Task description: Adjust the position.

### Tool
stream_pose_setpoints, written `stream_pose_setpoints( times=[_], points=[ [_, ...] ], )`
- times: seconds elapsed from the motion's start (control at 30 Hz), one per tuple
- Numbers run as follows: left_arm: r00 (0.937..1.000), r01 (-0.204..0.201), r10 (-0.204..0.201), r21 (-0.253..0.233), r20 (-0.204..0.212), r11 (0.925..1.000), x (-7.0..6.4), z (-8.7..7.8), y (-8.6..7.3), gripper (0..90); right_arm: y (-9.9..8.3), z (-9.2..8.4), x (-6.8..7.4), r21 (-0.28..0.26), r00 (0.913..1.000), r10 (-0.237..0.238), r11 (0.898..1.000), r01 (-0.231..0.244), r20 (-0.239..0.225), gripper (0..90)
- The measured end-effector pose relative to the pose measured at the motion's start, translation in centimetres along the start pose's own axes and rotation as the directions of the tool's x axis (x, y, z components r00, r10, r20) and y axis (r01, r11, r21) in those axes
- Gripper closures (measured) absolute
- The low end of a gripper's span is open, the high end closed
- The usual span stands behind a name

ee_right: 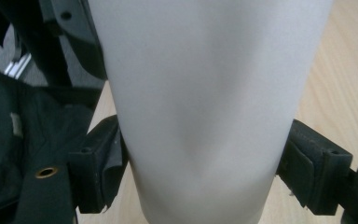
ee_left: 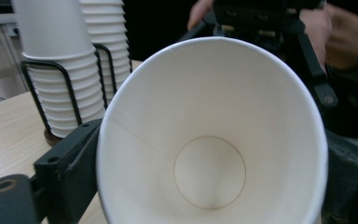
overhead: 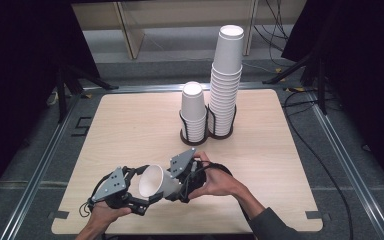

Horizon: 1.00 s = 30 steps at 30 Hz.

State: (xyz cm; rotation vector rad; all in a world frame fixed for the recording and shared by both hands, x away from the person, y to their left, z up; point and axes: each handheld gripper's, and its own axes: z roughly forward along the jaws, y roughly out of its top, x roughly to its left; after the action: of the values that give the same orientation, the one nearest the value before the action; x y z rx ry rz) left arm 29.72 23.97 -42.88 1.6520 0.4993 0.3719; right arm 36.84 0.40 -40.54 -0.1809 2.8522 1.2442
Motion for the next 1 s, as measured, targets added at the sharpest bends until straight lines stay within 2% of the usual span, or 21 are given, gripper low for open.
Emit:
stream_pose_setpoints(
  times=[0.07,0.17,0.23,0.3,0.37,0.4,0.43,0.5,0.53,0.6,0.63,0.7,0.77,0.93,1.0],
  points=[
    [0.9995,0.030,-0.031,-0.030,-0.011,0.9991,0.3,-0.2,0.0,7.9,-0.1,-0.3,-0.1,-0.050,0.9993,0.036,0.998,-0.036,-0.007,23.0],
    [0.9956,0.084,-0.087,-0.069,-0.035,0.9940,0.6,-0.3,-0.1,7.2,-0.2,-0.8,-0.5,-0.091,0.9979,0.065,0.994,-0.064,0.009,23.0],
    [0.9946,0.082,-0.087,-0.093,-0.056,0.9923,0.7,-0.5,-0.1,6.2,-0.4,-0.9,-0.7,-0.119,0.9961,0.087,0.989,-0.084,0.018,23.0],
    [0.9922,0.098,-0.105,-0.108,-0.067,0.9893,0.8,-0.6,-0.1,4.8,-0.6,-1.0,-0.8,-0.147,0.9922,0.121,0.982,-0.115,0.029,23.0],
    [0.9870,0.132,-0.142,-0.122,-0.076,0.9837,0.9,-0.5,-0.3,1.4,-0.6,-0.9,-0.9,-0.159,0.9935,0.110,0.982,-0.105,0.026,22.9],
    [0.9858,0.143,-0.153,-0.123,-0.070,0.9820,0.9,-0.4,-0.3,0.0,-0.6,-0.8,-0.7,-0.157,0.9913,0.128,0.980,-0.122,0.030,22.9],
    [0.9845,0.152,-0.161,-0.124,-0.069,0.9806,0.9,-0.4,-0.4,0.0,-0.5,-0.7,-0.7,-0.163,0.9925,0.118,0.980,-0.112,0.032,22.8],
    [0.9831,0.160,-0.170,-0.129,-0.069,0.9786,0.8,-0.2,-0.4,0.0,-0.4,-0.5,-0.5,-0.171,0.9893,0.143,0.976,-0.136,0.029,22.8],
    [0.9830,0.160,-0.171,-0.137,-0.068,0.9775,0.8,-0.2,-0.4,0.0,-0.3,-0.3,-0.5,-0.182,0.9903,0.136,0.975,-0.129,0.027,22.8],
    [0.9841,0.151,-0.162,-0.140,-0.072,0.9786,0.7,-0.1,-0.3,1.2,-0.2,0.2,-0.5,-0.195,0.9921,0.123,0.974,-0.116,0.023,22.6],
    [0.9848,0.148,-0.159,-0.140,-0.069,0.9789,0.6,-0.1,-0.3,1.4,-0.1,0.2,-0.4,-0.190,0.9902,0.138,0.973,-0.133,0.018,22.6],
    [0.9857,0.142,-0.153,-0.137,-0.072,0.9804,0.6,-0.1,-0.3,2.2,0.0,0.6,-0.4,-0.208,0.9924,0.121,0.971,-0.115,0.019,22.4],
    [0.9869,0.130,-0.141,-0.137,-0.077,0.9820,0.5,-0.1,-0.3,6.9,0.1,1.0,-0.2,-0.215,0.9903,0.139,0.967,-0.135,0.002,22.2],
    [0.9870,0.128,-0.140,-0.140,-0.079,0.9818,0.5,-0.2,-0.1,7.6,0.0,1.3,-0.2,-0.248,0.9870,0.160,0.956,-0.159,-0.016,21.9],
    [0.9873,0.126,-0.138,-0.139,-0.079,0.9823,0.5,-0.2,-0.1,8.6,0.0,1.3,-0.3,-0.247,0.9885,0.151,0.957,-0.149,-0.011,21.7]
  ],
)
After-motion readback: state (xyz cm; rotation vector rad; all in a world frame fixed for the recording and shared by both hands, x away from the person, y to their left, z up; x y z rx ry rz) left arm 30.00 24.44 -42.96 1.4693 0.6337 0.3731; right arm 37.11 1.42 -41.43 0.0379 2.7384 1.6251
